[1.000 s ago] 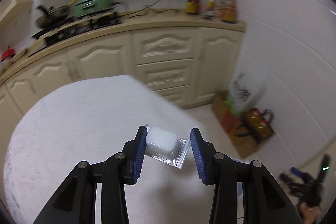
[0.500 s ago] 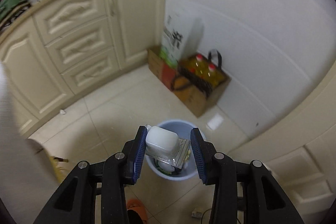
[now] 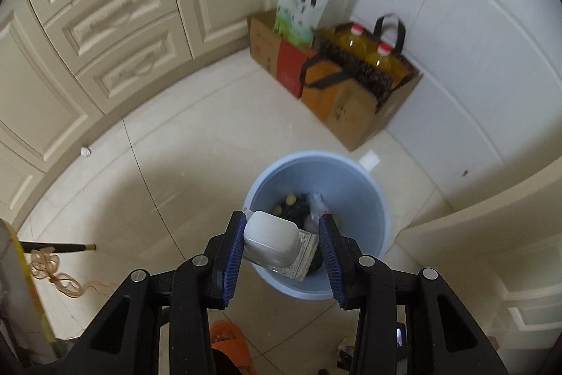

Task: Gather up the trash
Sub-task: 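Carry the packet over the bin with the left tool while the right tool lifts a carton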

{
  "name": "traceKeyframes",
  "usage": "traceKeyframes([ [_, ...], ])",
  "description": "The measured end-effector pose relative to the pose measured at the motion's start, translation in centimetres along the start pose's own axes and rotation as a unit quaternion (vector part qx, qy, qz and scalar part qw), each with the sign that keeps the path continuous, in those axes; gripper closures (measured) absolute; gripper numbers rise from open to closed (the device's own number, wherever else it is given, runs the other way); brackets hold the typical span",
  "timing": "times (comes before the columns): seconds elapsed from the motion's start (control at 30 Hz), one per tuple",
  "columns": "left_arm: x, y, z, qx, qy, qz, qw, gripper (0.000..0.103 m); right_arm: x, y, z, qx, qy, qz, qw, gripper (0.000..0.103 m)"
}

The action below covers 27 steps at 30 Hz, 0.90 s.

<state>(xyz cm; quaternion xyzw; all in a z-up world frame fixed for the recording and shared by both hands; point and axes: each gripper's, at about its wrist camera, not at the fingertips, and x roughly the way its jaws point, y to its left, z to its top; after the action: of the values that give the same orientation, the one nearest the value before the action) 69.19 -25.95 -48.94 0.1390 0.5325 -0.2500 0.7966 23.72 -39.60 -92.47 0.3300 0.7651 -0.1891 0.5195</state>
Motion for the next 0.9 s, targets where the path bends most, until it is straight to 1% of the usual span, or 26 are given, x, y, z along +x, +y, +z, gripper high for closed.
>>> traceKeyframes([
  [0.07, 2.8, 0.1, 0.5, 0.004, 0.008, 0.004, 1.0000, 0.065, 1.6, -0.6, 0.3, 0.031, 0.014, -0.003, 0.999, 0.016],
  [0.2, 7.6, 0.5, 1.4, 0.003, 0.025, 0.005, 0.9997, 0.065, 4.0, -0.8, 0.7, 0.059, 0.038, -0.010, 0.997, 0.017],
  [0.23, 8.5, 0.5, 1.4, 0.004, 0.029, 0.005, 0.9995, 0.065, 4.4, -0.9, 0.7, 0.065, 0.042, -0.007, 0.997, 0.019],
  [0.3, 10.2, 0.5, 1.4, 0.008, 0.037, 0.007, 0.9992, 0.065, 5.2, -1.2, 0.9, 0.072, 0.050, -0.004, 0.996, 0.027],
  [0.37, 11.8, 0.4, 1.5, 0.011, 0.046, 0.006, 0.9989, 0.065, 5.8, -1.6, 0.8, 0.078, 0.060, 0.007, 0.995, 0.028],
  [0.47, 13.6, 0.1, 1.3, 0.017, 0.057, 0.006, 0.9982, 0.065, 5.6, -2.1, 0.8, 0.078, 0.056, 0.018, 0.995, 0.029],
  [0.53, 14.4, -0.1, 1.0, 0.021, 0.062, 0.004, 0.9979, 0.065, 4.6, -2.5, 0.8, 0.076, 0.040, 0.023, 0.996, 0.029],
  [0.57, 15.0, -0.2, 1.0, 0.022, 0.066, 0.003, 0.9976, 0.065, 3.5, -2.6, 1.0, 0.076, 0.029, 0.025, 0.996, 0.029],
  [0.63, 16.0, -0.5, 0.9, 0.025, 0.072, -0.002, 0.9971, 0.065, 0.3, -3.2, 1.3, 0.076, -0.012, 0.028, 0.997, 0.029],
  [0.7, 16.8, -0.8, 0.8, 0.030, 0.079, -0.003, 0.9964, 0.065, -4.7, -3.5, 1.6, 0.074, -0.072, 0.041, 0.994, 0.029],
  [0.73, 17.4, -1.0, 1.0, 0.031, 0.081, -0.003, 0.9962, 0.065, -7.9, -3.3, 1.8, 0.065, -0.109, 0.044, 0.991, 0.029],
  [0.8, 17.5, -1.1, 1.0, 0.030, 0.083, -0.006, 0.9960, 0.065, -14.0, -2.6, 1.9, 0.047, -0.177, 0.051, 0.982, 0.029],
  [0.87, 17.2, -1.5, 1.2, 0.031, 0.079, -0.003, 0.9963, 0.063, -20.9, -1.4, 1.7, 0.026, -0.252, 0.055, 0.966, 0.029],
  [0.9, 17.0, -1.7, 1.3, 0.033, 0.078, -0.003, 0.9964, 0.063, -23.4, -0.9, 1.6, 0.018, -0.278, 0.058, 0.959, 0.029],
])
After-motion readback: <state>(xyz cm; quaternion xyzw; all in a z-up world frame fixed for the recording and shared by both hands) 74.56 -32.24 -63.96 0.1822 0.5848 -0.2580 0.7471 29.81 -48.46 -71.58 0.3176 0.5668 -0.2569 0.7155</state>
